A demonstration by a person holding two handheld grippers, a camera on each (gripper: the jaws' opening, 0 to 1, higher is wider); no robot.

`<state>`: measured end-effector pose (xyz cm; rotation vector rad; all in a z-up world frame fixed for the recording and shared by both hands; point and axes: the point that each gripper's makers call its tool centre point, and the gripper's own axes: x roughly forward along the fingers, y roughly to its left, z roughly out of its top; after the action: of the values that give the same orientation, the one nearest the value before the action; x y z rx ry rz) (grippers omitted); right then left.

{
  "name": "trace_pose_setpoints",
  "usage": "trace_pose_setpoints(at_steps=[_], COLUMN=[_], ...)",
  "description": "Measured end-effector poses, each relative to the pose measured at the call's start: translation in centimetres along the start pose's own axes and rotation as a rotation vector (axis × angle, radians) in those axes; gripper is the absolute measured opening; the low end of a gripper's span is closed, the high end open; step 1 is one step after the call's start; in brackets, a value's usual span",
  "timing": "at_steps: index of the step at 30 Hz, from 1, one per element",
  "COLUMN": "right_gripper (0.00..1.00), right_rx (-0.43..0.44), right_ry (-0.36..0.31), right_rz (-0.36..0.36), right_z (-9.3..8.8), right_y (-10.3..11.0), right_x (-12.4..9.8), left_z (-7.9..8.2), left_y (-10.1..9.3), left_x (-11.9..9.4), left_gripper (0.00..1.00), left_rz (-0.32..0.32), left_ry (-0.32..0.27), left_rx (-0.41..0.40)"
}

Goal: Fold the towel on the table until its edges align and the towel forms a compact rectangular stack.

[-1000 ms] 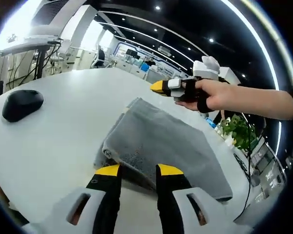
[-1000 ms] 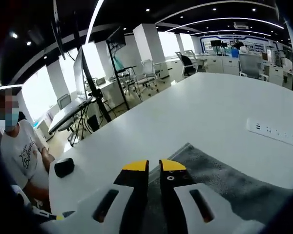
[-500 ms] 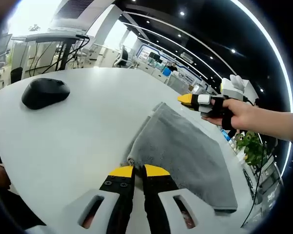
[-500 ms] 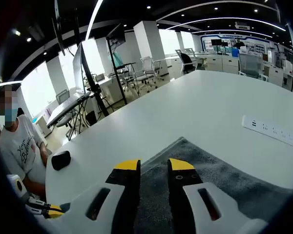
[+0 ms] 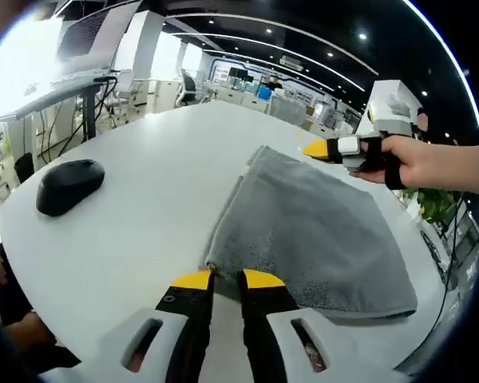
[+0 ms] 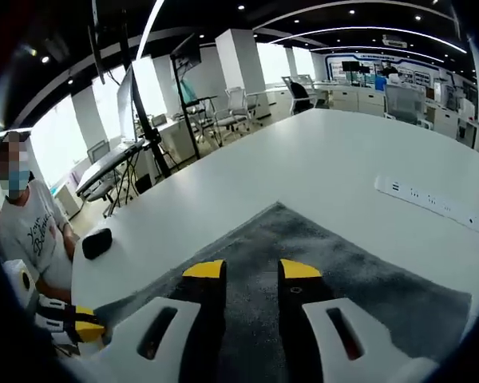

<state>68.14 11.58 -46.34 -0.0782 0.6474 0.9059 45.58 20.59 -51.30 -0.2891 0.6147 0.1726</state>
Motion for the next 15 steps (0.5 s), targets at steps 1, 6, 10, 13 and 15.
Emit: trace_pose_setpoints(at_steps=[1,6,10,13,15], right_gripper=[0.24,0.24,0.25,0.25,0.25], right_rx=[0.003,0.017,0.036,0.049,0.062], right_ry=[0.004,0.01,0.022,0.026,0.019], right_rz=[-0.009,-0.034,-0.066,-0.097,-0.117], right_z=[-0.2,-1.5,-2.7,-3.3,-3.3], right_y=[-0.5,-2.1,-3.7,-5.3,-6.1], right_x=[-0.4,-2.3,-3.9,-5.0,-5.8], left_z=[0.0,0.2,-0.1,-0.2,-0.3], left_y=[-0.3,0.1,-0.8,-1.9,-2.9], left_x=[-0.1,-0.9,-1.3,-1.6,-1.4], left_gripper=[0.18,0.28,0.37,0.39,0.4], left_rz=[0.004,0.036,-0.01,-0.029,-0.052], left_ry=[0.001,0.01,0.017,0.027,0.026], left_rx=[0.01,0.037,0.081,0.138,0.175])
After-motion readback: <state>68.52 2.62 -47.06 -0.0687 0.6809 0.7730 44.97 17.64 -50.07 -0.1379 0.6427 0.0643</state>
